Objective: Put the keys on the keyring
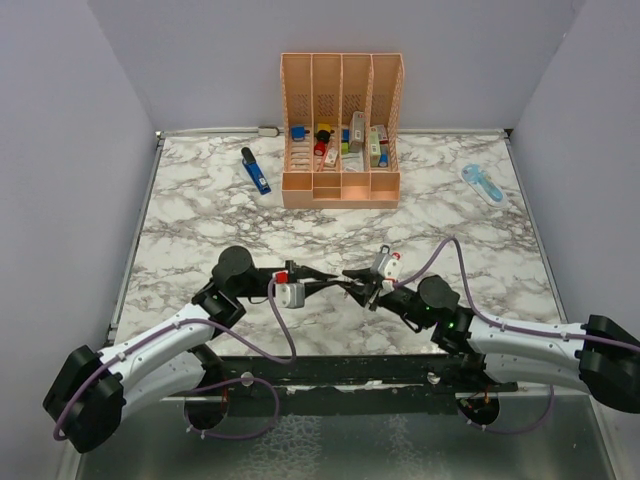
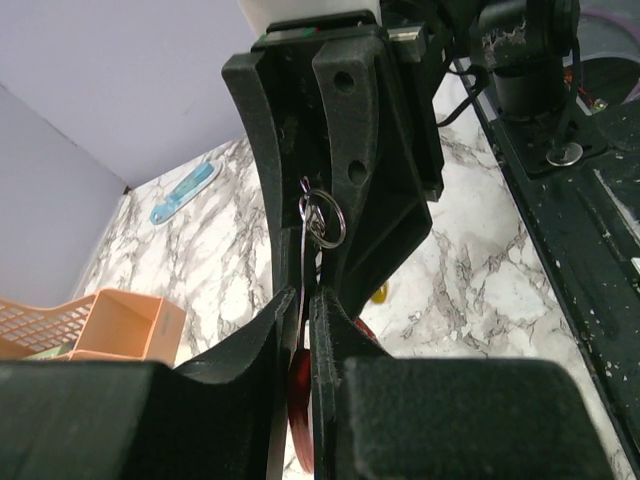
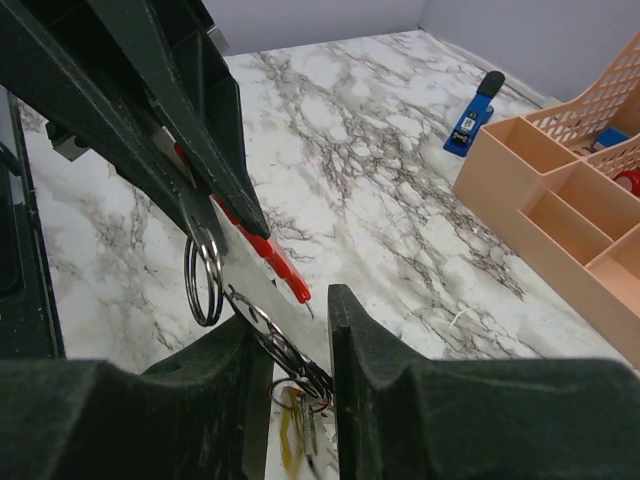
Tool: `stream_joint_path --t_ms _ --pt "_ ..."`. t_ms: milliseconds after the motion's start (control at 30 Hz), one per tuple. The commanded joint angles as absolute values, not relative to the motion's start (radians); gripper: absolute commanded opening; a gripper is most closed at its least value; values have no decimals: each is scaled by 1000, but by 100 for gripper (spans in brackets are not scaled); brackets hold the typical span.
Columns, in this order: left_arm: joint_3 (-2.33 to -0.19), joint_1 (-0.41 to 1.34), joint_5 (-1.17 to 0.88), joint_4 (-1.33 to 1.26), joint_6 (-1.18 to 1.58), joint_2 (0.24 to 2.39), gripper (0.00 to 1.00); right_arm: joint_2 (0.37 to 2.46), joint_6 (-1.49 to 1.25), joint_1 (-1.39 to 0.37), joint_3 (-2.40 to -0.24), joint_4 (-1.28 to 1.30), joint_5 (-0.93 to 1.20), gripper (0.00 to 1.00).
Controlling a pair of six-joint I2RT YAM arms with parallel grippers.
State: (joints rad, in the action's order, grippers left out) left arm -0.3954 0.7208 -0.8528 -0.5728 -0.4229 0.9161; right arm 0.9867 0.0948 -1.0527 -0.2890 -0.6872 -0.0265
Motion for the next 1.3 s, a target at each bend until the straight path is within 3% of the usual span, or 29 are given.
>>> stream_joint_path --t_ms 0,200,433,733,967,1267 --pt "-432 732 -954 -555 -437 929 15 995 99 -1047 -316 -727 -26 19" --pt "-439 732 -962 -547 -454 940 31 998 93 -1048 -327 -707 -8 15" --pt "-463 732 -988 -452 -523 943 36 989 99 -1048 -338 -666 4 11" --pt "-507 732 -1015 -433 -575 999 34 1034 140 -1048 -401 -584 51 6" --pt "-520 732 -1021 -417 -600 1010 23 1014 141 -1047 -392 -574 44 6" --pt "-536 732 -1023 -420 -608 1009 20 1038 147 -1047 -391 -571 52 5"
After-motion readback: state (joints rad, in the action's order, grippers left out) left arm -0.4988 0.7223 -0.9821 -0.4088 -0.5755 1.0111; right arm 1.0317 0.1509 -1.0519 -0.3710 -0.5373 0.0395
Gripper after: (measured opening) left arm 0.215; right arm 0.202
